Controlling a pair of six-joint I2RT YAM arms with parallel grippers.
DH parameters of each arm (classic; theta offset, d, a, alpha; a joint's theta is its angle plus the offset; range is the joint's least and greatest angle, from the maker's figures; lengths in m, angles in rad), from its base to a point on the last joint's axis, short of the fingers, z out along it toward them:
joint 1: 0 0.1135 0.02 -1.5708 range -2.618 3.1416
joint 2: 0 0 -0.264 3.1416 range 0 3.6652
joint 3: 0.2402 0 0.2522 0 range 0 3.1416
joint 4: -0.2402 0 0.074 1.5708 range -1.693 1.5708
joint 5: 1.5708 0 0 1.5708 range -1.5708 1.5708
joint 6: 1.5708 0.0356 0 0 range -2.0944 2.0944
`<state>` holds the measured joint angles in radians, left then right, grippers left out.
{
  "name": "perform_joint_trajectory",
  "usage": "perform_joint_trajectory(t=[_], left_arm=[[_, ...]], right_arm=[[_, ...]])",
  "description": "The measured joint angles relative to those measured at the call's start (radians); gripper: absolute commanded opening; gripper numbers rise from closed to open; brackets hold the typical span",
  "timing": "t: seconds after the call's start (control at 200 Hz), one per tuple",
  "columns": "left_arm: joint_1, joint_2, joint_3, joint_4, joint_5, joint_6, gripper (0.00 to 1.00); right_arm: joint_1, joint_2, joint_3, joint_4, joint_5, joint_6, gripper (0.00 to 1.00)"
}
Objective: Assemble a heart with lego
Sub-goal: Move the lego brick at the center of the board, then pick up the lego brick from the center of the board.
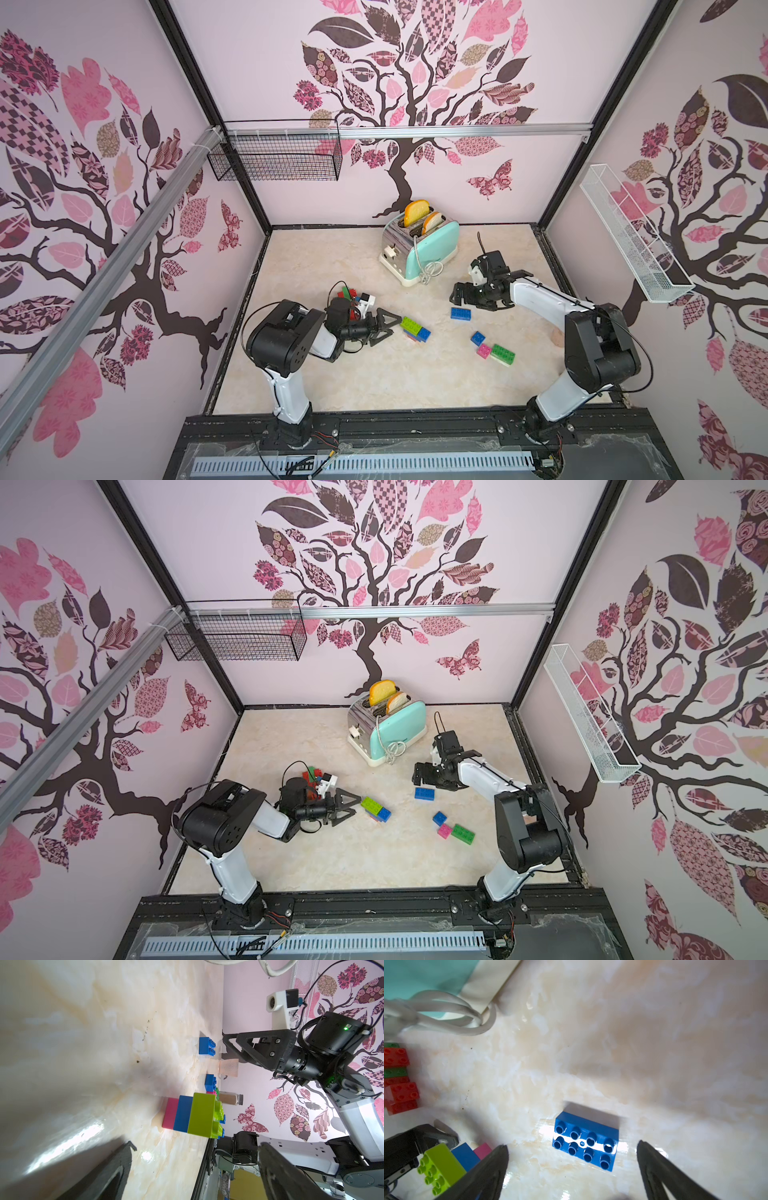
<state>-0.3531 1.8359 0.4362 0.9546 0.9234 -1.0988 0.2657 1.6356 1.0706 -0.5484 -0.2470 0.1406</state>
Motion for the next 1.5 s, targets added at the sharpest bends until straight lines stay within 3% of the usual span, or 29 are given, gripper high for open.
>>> perform_joint_trajectory(t=[0.315,0.675,0.84,1.165,1.501], left_arm=[[0.0,0.0,0.003,0.002,-0.003,-0.011,0.97],[0.0,0.0,-0.014,0.031,-0.003,-0.03,0.97],[-0.003,-0.001,-0.023,0.04,-0.003,-0.031,0.97],[-0.019,0.0,-0.024,0.061,-0.003,-0.041,0.97],[-0.019,-0.001,-0.038,0.065,-0.003,-0.044,0.97]], right_arm=[[0.098,0.02,0.015,-0.004,-0.013,-0.252,0.96],[0.158,0.165,0.103,-0.085,0.141,-0.424,0.93],[0.158,0.192,0.167,-0.16,0.218,-0.481,0.75],[0.158,0.196,0.156,-0.265,0.198,-0.526,0.78],[0.158,0.218,0.157,-0.276,0.224,-0.544,0.54]])
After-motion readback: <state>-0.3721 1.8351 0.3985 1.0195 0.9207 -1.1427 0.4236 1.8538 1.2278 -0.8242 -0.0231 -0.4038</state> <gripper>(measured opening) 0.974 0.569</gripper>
